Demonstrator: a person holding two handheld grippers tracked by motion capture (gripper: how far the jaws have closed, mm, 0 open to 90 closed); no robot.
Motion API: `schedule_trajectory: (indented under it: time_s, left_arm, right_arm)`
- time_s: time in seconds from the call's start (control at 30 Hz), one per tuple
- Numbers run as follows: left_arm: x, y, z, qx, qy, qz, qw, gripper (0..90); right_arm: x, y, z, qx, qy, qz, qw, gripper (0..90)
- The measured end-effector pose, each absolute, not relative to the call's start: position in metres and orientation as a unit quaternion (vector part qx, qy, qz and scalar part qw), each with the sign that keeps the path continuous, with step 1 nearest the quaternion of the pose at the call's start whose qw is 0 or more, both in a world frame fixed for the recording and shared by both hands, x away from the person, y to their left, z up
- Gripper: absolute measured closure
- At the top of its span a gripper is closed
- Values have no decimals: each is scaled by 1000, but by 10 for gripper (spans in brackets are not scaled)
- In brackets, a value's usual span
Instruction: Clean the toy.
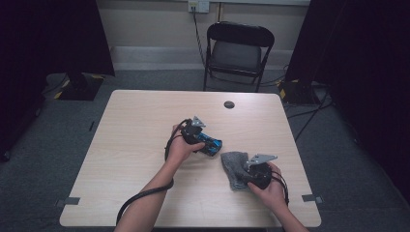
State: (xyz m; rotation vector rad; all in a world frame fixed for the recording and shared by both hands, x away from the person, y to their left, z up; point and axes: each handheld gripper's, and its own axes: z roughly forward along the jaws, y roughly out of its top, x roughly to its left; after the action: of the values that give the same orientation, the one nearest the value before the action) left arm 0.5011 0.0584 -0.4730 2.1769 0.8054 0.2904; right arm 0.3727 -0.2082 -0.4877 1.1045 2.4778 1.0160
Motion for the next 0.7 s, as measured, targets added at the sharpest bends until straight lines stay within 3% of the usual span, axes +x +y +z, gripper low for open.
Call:
schedule_trajectory:
  time_s: [0.13,0.27,0.4,0.5,0.7]
  left_arm:
    - [502,58,-476,860,313,124,384,156]
    - [505,58,-482,861,318,122,379,41]
    - [506,59,-483,859,318,119,383,31]
    - [507,59,-482,860,320,116,380,30]
    - [508,57,-480,865,320,113,371,30]
  right_arm:
    - [374,-209,-487,381,848,347,118,674]
    - [375,-208,-487,391,844,348,113,700]
    - [376,-211,-486,409,834,356,103,731]
    - [379,-211,-481,417,827,354,128,748]
    - [401,-212,-480,464,802,354,129,750]
